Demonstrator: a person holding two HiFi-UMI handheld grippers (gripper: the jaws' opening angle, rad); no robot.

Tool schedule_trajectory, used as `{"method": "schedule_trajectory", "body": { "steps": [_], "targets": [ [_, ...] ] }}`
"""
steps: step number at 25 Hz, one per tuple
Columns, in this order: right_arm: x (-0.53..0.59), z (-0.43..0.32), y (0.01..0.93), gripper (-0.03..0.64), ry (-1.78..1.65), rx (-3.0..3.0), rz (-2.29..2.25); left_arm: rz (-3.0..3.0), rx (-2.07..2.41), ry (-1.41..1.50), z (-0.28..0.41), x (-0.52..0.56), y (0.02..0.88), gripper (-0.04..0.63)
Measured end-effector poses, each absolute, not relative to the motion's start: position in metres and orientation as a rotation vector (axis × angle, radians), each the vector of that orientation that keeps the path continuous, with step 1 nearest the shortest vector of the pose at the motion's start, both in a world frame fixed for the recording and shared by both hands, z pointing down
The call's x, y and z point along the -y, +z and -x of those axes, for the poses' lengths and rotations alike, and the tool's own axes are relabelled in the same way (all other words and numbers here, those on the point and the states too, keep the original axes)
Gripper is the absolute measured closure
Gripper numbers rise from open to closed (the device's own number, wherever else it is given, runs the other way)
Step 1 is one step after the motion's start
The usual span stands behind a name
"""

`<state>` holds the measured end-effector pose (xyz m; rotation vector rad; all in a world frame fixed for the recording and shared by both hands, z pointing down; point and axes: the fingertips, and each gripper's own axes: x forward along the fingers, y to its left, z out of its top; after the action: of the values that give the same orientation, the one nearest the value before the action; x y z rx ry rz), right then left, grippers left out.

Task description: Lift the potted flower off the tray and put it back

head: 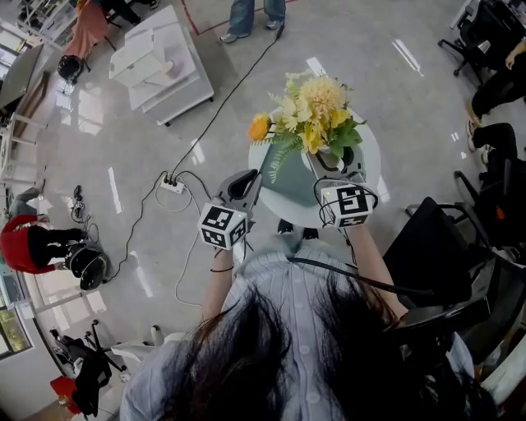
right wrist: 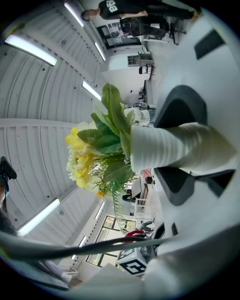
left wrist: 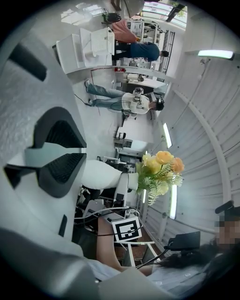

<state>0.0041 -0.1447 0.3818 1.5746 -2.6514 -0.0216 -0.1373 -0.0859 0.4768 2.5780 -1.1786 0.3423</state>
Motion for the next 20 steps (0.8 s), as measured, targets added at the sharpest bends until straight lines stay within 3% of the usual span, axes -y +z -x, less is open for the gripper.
{"method": "schedule_trajectory", "body": {
  "steps": [20],
  "targets": [
    [0.200, -0.033, 0.415, 0.354, 0.061, 2.606, -1.672, -2.568, 1.089, 0.515, 0.121, 0.100, 0.491, 0.554]
  ]
}}
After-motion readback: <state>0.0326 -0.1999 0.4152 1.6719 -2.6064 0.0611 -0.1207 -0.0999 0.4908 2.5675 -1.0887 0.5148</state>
